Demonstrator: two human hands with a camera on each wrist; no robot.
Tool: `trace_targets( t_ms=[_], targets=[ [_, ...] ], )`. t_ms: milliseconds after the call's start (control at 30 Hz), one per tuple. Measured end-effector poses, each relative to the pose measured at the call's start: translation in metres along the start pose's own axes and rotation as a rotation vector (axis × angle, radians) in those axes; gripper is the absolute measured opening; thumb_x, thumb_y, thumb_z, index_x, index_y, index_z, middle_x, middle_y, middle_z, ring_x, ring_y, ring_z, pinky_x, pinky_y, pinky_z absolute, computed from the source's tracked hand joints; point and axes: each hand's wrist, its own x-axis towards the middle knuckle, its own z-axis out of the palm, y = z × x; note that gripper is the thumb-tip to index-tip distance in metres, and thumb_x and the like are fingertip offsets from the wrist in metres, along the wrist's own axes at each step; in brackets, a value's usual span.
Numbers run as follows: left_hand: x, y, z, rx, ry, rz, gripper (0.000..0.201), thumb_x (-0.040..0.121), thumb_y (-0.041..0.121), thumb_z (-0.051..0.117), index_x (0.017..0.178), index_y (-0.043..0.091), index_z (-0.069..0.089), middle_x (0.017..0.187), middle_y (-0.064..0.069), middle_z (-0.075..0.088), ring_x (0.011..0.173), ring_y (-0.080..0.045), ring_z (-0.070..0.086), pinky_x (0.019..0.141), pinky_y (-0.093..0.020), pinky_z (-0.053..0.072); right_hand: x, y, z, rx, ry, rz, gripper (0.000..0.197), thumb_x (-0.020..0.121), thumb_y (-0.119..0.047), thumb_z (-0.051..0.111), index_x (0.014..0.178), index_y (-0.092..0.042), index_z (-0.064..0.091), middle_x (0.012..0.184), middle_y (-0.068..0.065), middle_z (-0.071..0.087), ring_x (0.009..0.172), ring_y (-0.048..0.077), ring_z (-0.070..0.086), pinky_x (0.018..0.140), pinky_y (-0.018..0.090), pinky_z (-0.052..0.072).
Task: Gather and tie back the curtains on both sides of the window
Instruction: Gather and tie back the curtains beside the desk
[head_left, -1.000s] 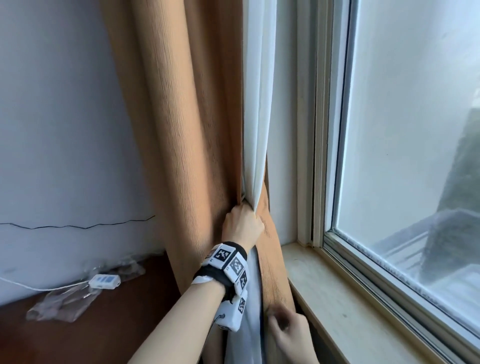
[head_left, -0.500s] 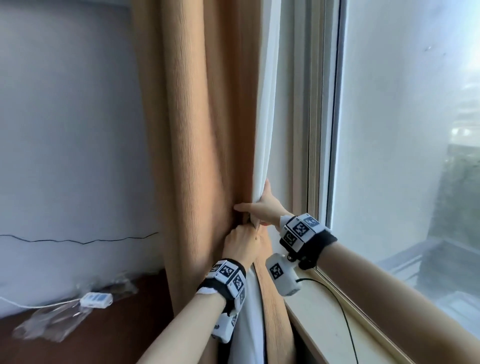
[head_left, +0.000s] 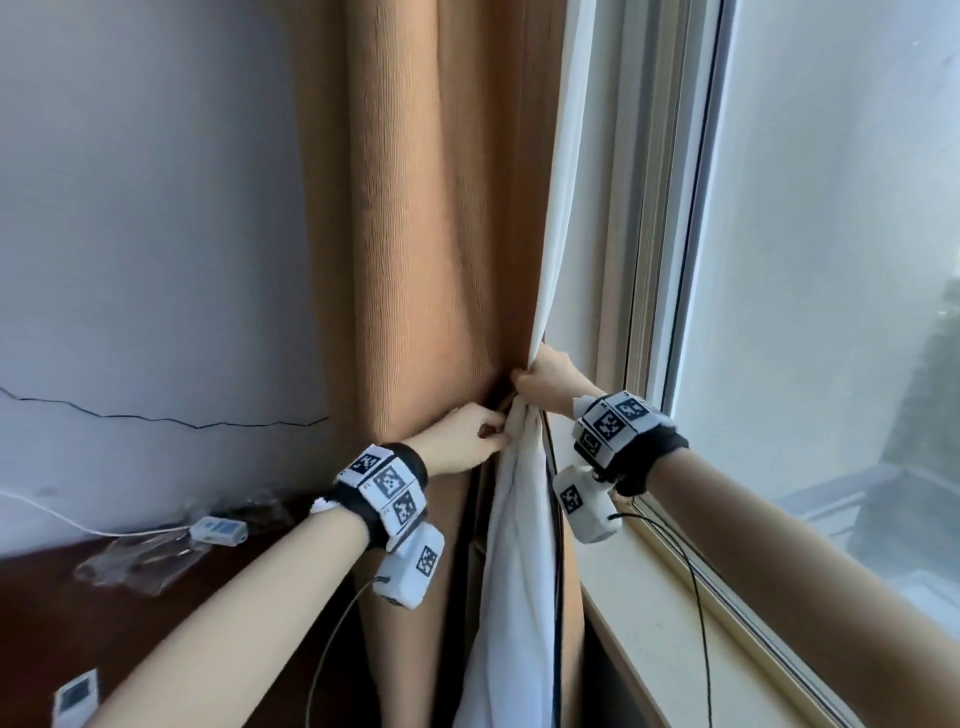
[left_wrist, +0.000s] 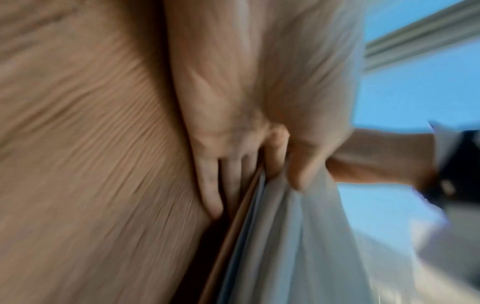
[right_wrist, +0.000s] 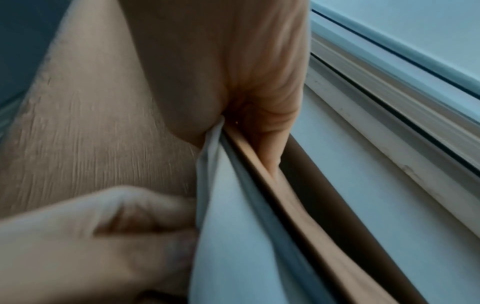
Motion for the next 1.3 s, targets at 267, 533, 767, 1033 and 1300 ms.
trace_targets(
  t_ms=[267, 533, 767, 1033, 1300],
  targets=[
    [-0.044, -0.038, 0.087, 0.741, 0.058, 0.006, 0.03, 0.089, 0.015, 0.044, 0.118, 0.013, 0.05, 0.103, -0.013, 0.065, 0.094, -0.037, 0.064, 0.069, -0.043, 0.048, -0.008, 0.01, -0.014, -0.03, -0.035, -0.044, 0.01, 0.088, -0.007, 0.044, 0.096, -0.013, 0.045, 0.077, -0.004, 0.049, 0.076, 0.017, 0.049, 0.054, 0.017, 0.034],
    [-0.065, -0.044, 0.14, 0.359, -0.026, -0.18, 0.046, 0.087, 0.037, 0.043, 0.131, 0.024, 0.044, 0.126, -0.009, 0.051, 0.112, -0.036, 0.055, 0.093, -0.038, 0.047, -0.008, 0.012, -0.014, 0.005, -0.047, -0.034, 0.026, 0.084, -0.008, 0.044, 0.11, -0.01, 0.049, 0.095, 0.006, 0.057, 0.083, 0.02, 0.055, 0.057, 0.018, 0.037],
    [-0.099, -0.064, 0.13, 0.077, 0.298, -0.067, 0.044, 0.078, 0.005, 0.053, 0.114, 0.03, 0.059, 0.111, 0.012, 0.064, 0.104, -0.01, 0.062, 0.093, -0.02, 0.045, -0.012, 0.012, -0.015, 0.008, -0.035, 0.016, 0.023, 0.082, -0.009, 0.045, 0.105, -0.009, 0.047, 0.095, 0.007, 0.055, 0.083, 0.021, 0.052, 0.056, 0.02, 0.035],
    [-0.157, -0.013, 0.123, -0.162, 0.725, -0.043, 0.055, 0.07, -0.012, 0.061, 0.108, 0.028, 0.064, 0.087, 0.02, 0.071, 0.087, 0.01, 0.064, 0.082, -0.011, 0.048, -0.013, -0.001, -0.005, 0.007, -0.008, 0.059, 0.04, 0.081, -0.011, 0.047, 0.121, -0.004, 0.042, 0.111, 0.014, 0.051, 0.097, 0.03, 0.055, 0.084, 0.039, 0.051],
    [-0.155, -0.011, 0.222, -0.248, 0.288, -0.462, 0.043, 0.082, 0.022, 0.069, 0.119, 0.015, 0.05, 0.109, -0.002, 0.062, 0.103, -0.017, 0.059, 0.09, -0.02, 0.042, -0.021, -0.005, -0.011, 0.02, -0.05, 0.065, 0.043, 0.083, -0.01, 0.048, 0.126, -0.005, 0.043, 0.113, 0.014, 0.056, 0.094, 0.027, 0.057, 0.076, 0.033, 0.049]
  ],
)
